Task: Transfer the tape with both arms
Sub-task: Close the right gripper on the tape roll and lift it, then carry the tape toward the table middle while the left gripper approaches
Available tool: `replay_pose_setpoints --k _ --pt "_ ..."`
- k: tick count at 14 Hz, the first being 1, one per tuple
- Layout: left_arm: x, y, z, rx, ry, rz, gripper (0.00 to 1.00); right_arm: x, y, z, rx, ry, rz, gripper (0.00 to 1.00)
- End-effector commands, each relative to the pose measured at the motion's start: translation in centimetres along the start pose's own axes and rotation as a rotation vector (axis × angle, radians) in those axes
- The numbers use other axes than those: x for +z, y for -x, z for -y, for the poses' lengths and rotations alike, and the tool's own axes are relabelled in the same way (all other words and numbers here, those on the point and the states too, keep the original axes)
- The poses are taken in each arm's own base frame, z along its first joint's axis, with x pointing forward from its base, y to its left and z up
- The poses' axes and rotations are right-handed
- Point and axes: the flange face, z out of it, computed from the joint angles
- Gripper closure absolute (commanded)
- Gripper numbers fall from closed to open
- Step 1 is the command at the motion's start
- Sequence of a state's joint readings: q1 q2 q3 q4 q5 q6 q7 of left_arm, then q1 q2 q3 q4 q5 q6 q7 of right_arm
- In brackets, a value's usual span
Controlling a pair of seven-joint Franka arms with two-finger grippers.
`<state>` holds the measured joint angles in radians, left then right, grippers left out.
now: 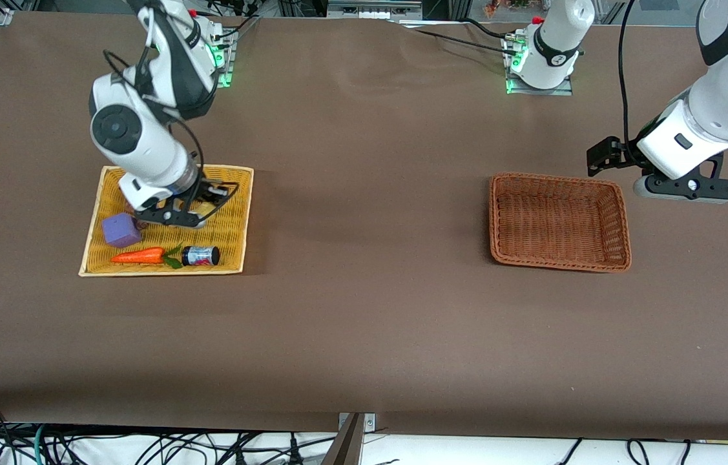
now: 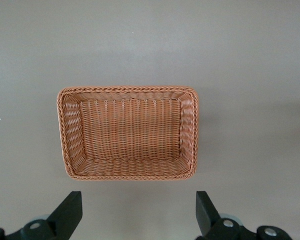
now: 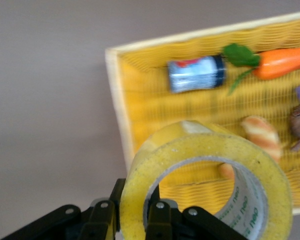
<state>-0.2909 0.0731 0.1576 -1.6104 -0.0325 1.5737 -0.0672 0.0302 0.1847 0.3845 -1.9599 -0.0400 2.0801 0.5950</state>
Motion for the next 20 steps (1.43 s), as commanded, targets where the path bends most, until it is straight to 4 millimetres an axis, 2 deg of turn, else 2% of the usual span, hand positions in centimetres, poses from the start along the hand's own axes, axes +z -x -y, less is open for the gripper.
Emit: replay_pose_setpoints --k 1,4,6,8,10,11,14,16,20 --pt "0.1 0.3 0.1 0.026 -0.034 -0.015 0.00 -2.7 1.1 8.0 0.078 -0.065 0.003 1.00" --pt "0.1 0.2 0.1 0.026 -0.034 -0.015 0.00 -2.1 4.0 17.3 0.147 -0.111 0.021 1.00" --pt "0.4 0.0 0.2 0.026 -0.035 -0.013 0.00 -0.3 6.1 22.9 0.169 -0.120 0.026 1.00" --pt "0.5 -0.2 0.1 0.026 -0.034 -0.015 0.00 2.7 9.1 28.5 0.187 -0.107 0.018 1.00" --pt "1.0 -0.4 0.2 0.025 -0.035 -0.006 0.00 6.6 11.4 32.4 0.174 -0.085 0.000 1.00" --pt "1.2 -0.5 0.2 0.026 -0.036 -0.004 0.00 8.4 12.0 33.4 0.160 -0.079 -0.001 1.00" --pt "1.7 -0.7 0.2 0.032 -0.035 -0.001 0.00 12.9 12.8 34.3 0.147 -0.085 0.029 1.00" --pt "1.8 -0.8 0.2 0.029 -0.028 0.001 0.00 15.1 13.0 34.6 0.146 -0.089 0.042 1.00" --pt "1.7 -0.8 0.1 0.030 -0.020 -0.002 0.00 17.2 13.4 34.8 0.142 -0.089 0.057 1.00"
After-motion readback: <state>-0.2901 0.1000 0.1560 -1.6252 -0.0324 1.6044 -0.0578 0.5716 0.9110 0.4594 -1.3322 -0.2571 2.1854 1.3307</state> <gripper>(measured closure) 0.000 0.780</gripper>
